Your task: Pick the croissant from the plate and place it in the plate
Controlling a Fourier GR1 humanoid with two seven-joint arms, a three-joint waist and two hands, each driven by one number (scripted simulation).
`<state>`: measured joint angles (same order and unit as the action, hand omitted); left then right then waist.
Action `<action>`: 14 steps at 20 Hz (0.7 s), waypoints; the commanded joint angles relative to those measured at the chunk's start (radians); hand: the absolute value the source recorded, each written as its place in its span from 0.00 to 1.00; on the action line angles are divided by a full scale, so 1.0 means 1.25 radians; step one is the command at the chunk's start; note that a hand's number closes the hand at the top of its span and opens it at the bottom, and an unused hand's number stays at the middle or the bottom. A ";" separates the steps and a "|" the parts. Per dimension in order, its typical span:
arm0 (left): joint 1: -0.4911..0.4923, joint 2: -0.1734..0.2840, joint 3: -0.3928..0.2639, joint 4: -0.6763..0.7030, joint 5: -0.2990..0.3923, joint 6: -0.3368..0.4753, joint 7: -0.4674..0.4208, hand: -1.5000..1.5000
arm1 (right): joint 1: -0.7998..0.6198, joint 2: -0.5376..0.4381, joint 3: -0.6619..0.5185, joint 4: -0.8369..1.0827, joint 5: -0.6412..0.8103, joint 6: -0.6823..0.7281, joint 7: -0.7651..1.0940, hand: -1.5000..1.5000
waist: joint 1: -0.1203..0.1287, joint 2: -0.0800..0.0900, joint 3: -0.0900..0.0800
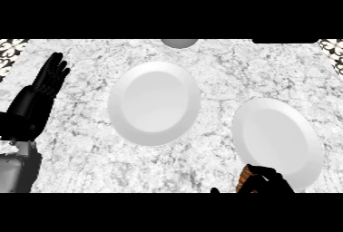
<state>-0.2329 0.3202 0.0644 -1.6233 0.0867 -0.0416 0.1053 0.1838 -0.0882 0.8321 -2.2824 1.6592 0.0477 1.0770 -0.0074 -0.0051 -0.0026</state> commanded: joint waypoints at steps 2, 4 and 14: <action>-0.016 -0.012 -0.005 0.013 0.001 -0.005 -0.002 0.50 | -0.177 0.066 0.061 0.019 -0.038 0.055 0.141 1.00 | 0.018 0.007 0.000; -0.001 -0.019 -0.032 -0.043 -0.017 0.003 0.021 0.50 | -0.222 0.066 0.050 0.071 -0.081 0.029 0.161 1.00 | 0.032 0.007 0.000; -0.039 -0.032 -0.030 0.013 -0.021 -0.002 -0.005 0.50 | -0.545 0.070 -0.143 0.331 -0.329 -0.103 0.213 1.00 | 0.051 0.015 0.001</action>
<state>-0.2809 0.2912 0.0354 -1.6151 0.0690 -0.0458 0.1133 -0.3440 -0.0200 0.7222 -1.9888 1.3572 0.0109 1.1629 0.0385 0.0089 -0.0018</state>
